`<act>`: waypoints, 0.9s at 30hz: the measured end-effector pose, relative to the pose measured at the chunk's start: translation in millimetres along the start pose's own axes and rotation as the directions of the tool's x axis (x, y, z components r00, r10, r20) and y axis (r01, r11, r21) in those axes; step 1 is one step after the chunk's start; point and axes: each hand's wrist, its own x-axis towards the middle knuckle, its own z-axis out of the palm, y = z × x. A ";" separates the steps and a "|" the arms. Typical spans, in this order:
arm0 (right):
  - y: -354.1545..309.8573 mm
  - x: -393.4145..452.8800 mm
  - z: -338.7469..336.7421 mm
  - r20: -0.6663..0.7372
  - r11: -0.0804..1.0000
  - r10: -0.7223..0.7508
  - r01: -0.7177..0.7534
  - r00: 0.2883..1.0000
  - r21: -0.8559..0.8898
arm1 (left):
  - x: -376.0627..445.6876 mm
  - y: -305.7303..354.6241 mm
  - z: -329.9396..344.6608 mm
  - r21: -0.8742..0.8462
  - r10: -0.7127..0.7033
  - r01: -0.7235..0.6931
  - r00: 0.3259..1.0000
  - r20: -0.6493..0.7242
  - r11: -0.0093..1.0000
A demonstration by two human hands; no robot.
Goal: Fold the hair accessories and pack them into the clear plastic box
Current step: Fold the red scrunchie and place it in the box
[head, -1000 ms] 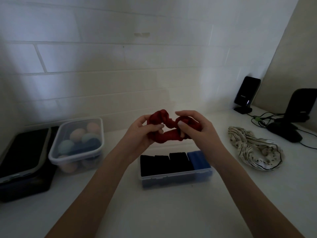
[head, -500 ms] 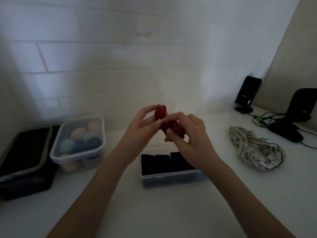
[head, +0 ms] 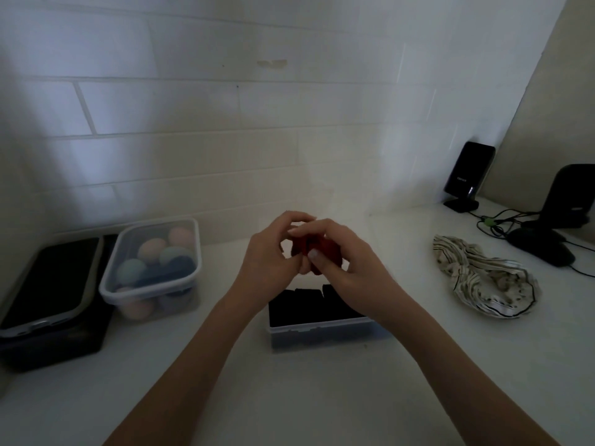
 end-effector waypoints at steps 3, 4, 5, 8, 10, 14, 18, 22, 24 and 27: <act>-0.3 1.3 1.5 -0.085 0.980 0.111 -0.095 0.990 0.174 | 1.5 -0.2 -1.3 -0.133 -0.080 0.071 0.995 -0.062 0.989; 1.7 3.1 0.3 -0.132 0.954 0.191 -0.153 0.973 0.256 | 2.9 0.3 -2.1 -0.222 -0.123 0.106 0.990 -0.067 0.969; 4.2 4.3 -1.1 -0.167 0.921 0.275 -0.210 0.947 0.328 | 4.5 0.4 -3.1 -0.321 -0.170 0.143 0.984 -0.057 0.936; 11.5 5.5 -4.3 -0.180 0.826 0.427 -0.301 0.886 0.477 | 7.2 0.0 -4.7 -0.508 -0.250 0.239 0.967 0.047 0.828; 11.6 5.8 -5.6 -0.186 0.827 0.427 -0.298 0.885 0.477 | 6.8 0.0 -5.5 -0.585 -0.253 0.293 0.955 0.152 0.756; 9.0 5.1 -8.4 -0.116 0.891 0.335 -0.275 0.935 0.361 | 4.9 -0.5 -8.5 -0.689 -0.228 0.373 0.927 0.297 0.621; 8.7 3.1 -8.4 0.066 0.919 0.261 -0.269 0.963 0.290 | 3.4 -3.0 -9.2 -0.711 -0.208 0.391 0.919 0.334 0.585; 7.7 3.5 -14.0 0.118 0.948 0.229 -0.249 0.966 0.199 | 2.4 -4.9 -11.8 -0.664 -0.219 0.390 0.918 0.329 0.638; 6.9 3.4 -16.5 0.119 0.952 0.234 -0.252 0.965 0.171 | 1.0 -4.0 -12.5 -0.603 -0.231 0.386 0.918 0.321 0.698; 3.5 2.8 -15.3 0.130 0.941 0.219 -0.245 0.967 0.235 | -3.9 -0.7 -13.0 -0.554 -0.255 0.406 0.908 0.332 0.727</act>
